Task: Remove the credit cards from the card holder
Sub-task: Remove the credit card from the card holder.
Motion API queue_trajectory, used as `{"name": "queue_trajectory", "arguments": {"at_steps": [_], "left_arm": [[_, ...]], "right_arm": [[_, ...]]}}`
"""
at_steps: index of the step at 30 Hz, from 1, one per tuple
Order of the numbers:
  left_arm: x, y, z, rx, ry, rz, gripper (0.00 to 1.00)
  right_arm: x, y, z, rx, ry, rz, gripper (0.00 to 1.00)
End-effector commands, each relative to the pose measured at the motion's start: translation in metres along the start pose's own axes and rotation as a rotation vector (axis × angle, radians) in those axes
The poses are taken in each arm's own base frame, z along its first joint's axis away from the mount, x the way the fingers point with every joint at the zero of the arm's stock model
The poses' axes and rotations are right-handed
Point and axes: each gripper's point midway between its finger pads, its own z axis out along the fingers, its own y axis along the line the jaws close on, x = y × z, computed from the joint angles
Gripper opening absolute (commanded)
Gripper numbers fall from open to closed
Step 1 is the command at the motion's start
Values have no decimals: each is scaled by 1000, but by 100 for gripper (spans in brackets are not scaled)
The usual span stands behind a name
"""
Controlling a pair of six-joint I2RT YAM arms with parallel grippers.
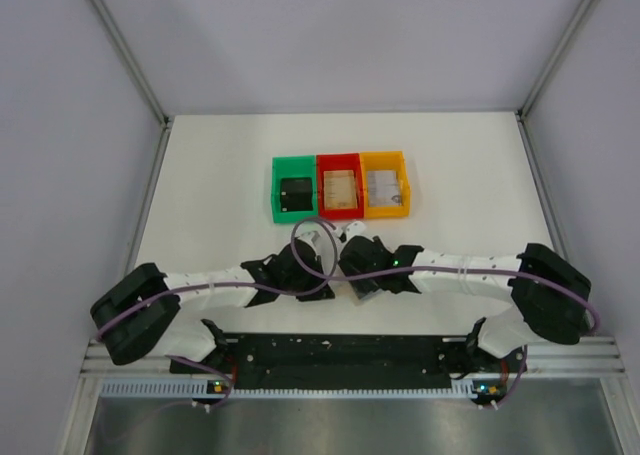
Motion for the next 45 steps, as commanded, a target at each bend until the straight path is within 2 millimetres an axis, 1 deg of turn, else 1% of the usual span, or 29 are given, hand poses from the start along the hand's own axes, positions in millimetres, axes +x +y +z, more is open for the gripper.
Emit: {"name": "queue_trajectory", "arguments": {"at_steps": [1, 2, 8, 11, 16, 21, 29, 33, 35, 40, 45], "left_arm": [[-8, 6, -5, -11, -45, 14, 0], [-6, 12, -7, -36, -35, 12, 0], [-7, 18, -12, -54, -42, 18, 0], [-8, 18, -13, -52, -47, 19, 0], [-9, 18, -12, -54, -42, 23, 0], [-10, 17, -13, -49, -43, 25, 0], [-11, 13, -11, -35, -38, 25, 0], [-11, 15, -13, -38, -51, 23, 0], [-11, 15, -14, -34, -52, 22, 0], [-11, 14, -15, -30, -54, 25, 0], [-11, 11, -14, -17, -50, 25, 0]], "right_arm": [[-28, -23, -27, 104, -83, -11, 62], [-30, -27, -30, 115, -90, -11, 61], [-35, -47, -38, 145, -104, 13, 59], [-38, -50, -40, 114, -107, 30, 59], [-38, -43, -37, 30, -99, 43, 58], [-34, -56, -35, 45, -97, 76, 58], [-37, -35, -23, -50, -89, 77, 60], [-40, -15, -20, -154, -108, 96, 60], [-38, -16, -17, -157, -111, 125, 61], [-27, -26, -7, -145, -85, 201, 64], [-21, -24, 0, -166, -71, 223, 65]]}}
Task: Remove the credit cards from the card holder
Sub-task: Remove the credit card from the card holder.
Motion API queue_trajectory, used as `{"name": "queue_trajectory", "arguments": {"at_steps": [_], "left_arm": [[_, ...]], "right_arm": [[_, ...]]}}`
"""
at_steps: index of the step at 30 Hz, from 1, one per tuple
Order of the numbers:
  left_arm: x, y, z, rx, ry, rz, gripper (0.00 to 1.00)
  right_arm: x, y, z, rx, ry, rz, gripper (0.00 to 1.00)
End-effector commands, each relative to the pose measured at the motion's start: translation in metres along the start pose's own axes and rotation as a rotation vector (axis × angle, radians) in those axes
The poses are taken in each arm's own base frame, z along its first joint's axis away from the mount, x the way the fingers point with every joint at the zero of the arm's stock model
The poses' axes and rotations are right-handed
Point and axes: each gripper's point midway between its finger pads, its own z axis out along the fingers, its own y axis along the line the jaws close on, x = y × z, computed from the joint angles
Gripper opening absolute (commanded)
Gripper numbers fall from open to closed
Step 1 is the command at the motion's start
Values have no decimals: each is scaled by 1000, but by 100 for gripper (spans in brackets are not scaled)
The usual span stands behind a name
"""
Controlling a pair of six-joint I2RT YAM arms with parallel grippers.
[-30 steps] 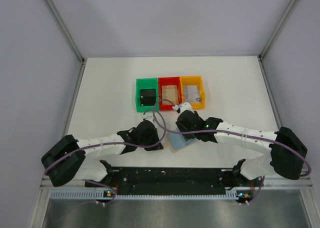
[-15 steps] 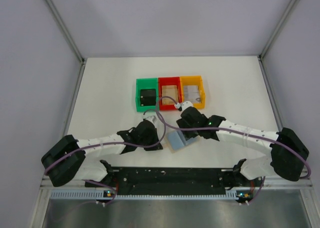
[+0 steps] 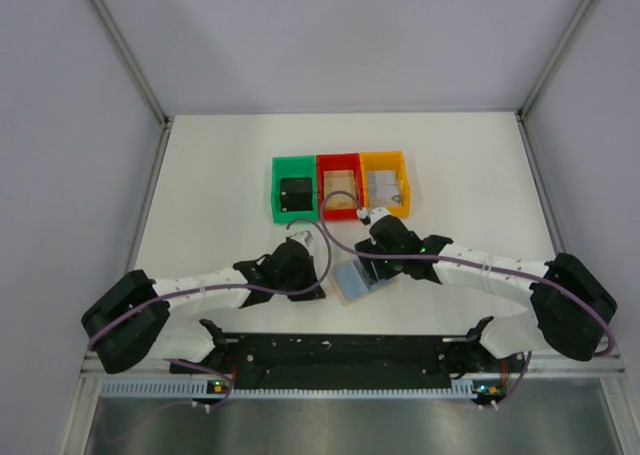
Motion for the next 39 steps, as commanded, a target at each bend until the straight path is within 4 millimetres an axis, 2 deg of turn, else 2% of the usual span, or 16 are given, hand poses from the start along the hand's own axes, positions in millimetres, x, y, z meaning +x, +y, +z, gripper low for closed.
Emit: {"name": "queue_trajectory", "arguments": {"at_steps": [1, 13, 17, 23, 29, 32, 35, 37, 39], "left_arm": [[-7, -8, -2, 37, -26, 6, 0], [-7, -9, -2, 41, -24, 6, 0], [-7, -10, -1, 44, -22, 6, 0], [-5, -12, 2, 56, -10, -2, 0], [-6, -14, 2, 74, -19, -14, 0], [-7, -15, 1, 74, -24, -15, 0], [-7, -14, 1, 72, -29, -17, 0], [-8, -15, 0, 73, -33, -17, 0], [-8, -15, 0, 73, -32, -18, 0]], "right_arm": [[-3, 8, 10, -45, -13, 38, 65], [4, 12, 17, -69, 16, 42, 65], [8, 20, 19, -109, 38, 35, 65], [7, 51, 19, -272, 59, 68, 64], [-13, 101, -1, -524, 16, 85, 63], [-20, 110, -13, -559, 1, 60, 61], [-26, 106, -24, -545, -28, 39, 61], [-30, 96, -31, -491, -53, 22, 61], [-33, 78, -30, -397, -75, 23, 60]]}}
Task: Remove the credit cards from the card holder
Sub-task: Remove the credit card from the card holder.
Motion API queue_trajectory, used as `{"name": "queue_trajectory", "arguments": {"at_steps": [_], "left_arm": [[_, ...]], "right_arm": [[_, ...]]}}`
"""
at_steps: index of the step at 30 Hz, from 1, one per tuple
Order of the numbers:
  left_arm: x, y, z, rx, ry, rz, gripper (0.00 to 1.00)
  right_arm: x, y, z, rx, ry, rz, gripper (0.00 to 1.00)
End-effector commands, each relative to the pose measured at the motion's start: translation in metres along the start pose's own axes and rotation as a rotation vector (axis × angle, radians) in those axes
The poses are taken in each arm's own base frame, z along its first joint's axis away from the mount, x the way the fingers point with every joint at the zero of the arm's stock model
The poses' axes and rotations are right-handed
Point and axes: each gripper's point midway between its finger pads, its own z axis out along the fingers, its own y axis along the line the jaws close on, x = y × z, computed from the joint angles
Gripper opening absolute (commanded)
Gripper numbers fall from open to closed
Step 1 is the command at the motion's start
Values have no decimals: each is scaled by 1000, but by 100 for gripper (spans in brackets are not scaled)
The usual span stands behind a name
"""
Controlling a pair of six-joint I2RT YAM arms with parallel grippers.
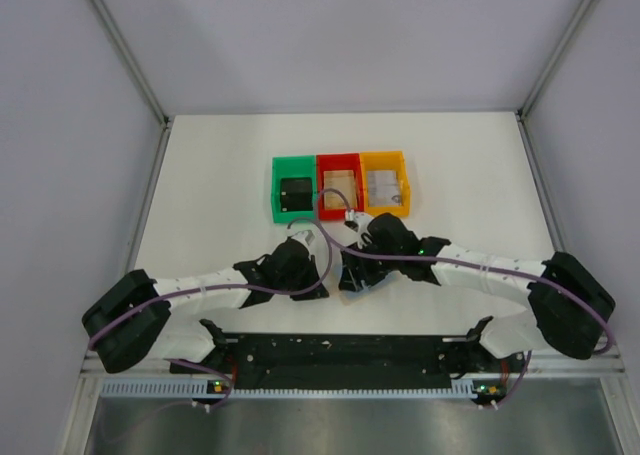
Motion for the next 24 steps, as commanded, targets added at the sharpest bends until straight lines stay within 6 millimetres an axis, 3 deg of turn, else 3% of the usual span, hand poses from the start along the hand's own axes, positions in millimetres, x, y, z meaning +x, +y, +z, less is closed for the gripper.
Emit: {"name": "queue_trajectory", "arguments": {"at_steps": [1, 5, 12, 19, 24], "left_arm": [[-7, -6, -1, 30, -33, -3, 0], [-9, -6, -2, 31, -44, -1, 0], [-9, -6, -2, 28, -43, 3, 0], [-8, -6, -3, 31, -44, 4, 0], [-9, -6, -3, 32, -45, 4, 0]], "right_arm": [[-35, -6, -26, 108, -125, -49, 60], [-30, -46, -33, 278, -128, -12, 57], [-18, -76, -30, 397, -113, 28, 58], [-11, -87, -24, 423, -100, 44, 68], [-7, -87, -18, 408, -86, 53, 68]]}}
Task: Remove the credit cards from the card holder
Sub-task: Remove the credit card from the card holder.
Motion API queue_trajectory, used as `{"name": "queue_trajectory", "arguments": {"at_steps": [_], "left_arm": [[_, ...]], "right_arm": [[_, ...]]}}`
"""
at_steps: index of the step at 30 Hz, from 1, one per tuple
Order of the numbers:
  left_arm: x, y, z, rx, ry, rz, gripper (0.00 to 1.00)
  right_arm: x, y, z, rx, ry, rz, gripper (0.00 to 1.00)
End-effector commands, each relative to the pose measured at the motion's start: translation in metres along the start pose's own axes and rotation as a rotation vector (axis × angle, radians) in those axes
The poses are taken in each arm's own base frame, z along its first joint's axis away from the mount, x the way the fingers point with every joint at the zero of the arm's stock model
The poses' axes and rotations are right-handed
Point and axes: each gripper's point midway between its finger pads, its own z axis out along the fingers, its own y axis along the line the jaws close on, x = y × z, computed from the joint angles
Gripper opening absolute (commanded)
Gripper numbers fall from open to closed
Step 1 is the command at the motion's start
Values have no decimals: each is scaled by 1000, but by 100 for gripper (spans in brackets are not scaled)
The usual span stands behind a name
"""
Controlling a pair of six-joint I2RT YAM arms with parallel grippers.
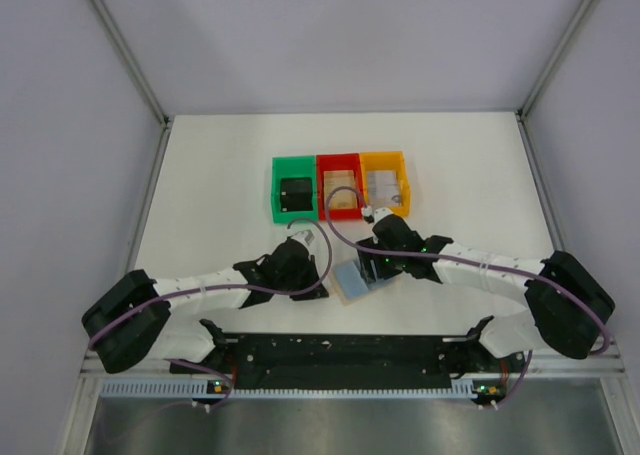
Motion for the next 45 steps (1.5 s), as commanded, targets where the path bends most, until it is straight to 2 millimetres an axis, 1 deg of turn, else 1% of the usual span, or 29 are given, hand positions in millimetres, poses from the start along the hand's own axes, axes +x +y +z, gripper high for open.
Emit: {"name": "queue_trajectory", "arguments": {"at_steps": [1, 11, 21, 28, 34, 37, 40, 45], "left_arm": [[-8, -7, -3, 36, -41, 5, 0], [-9, -7, -3, 35, -40, 4, 0], [-8, -7, -3, 33, -38, 3, 0], [-8, -8, -2, 36, -31, 3, 0], [-8, -11, -1, 44, -26, 6, 0], [-8, -12, 0, 48, -23, 3, 0], [-6, -13, 2, 56, -16, -1, 0], [-4, -13, 3, 66, -6, -6, 0]], "right_arm": [[-3, -1, 6, -2, -14, 15, 68], [6, -2, 10, -2, 17, 19, 68], [-1, -8, 2, 31, -12, 14, 67], [4, -4, 6, 12, 18, 8, 67], [19, 19, 12, -117, 93, 22, 66], [22, 32, 13, -187, 111, 34, 64], [20, 46, 13, -249, 112, 42, 62], [11, 71, 10, -360, 95, 56, 59]]}}
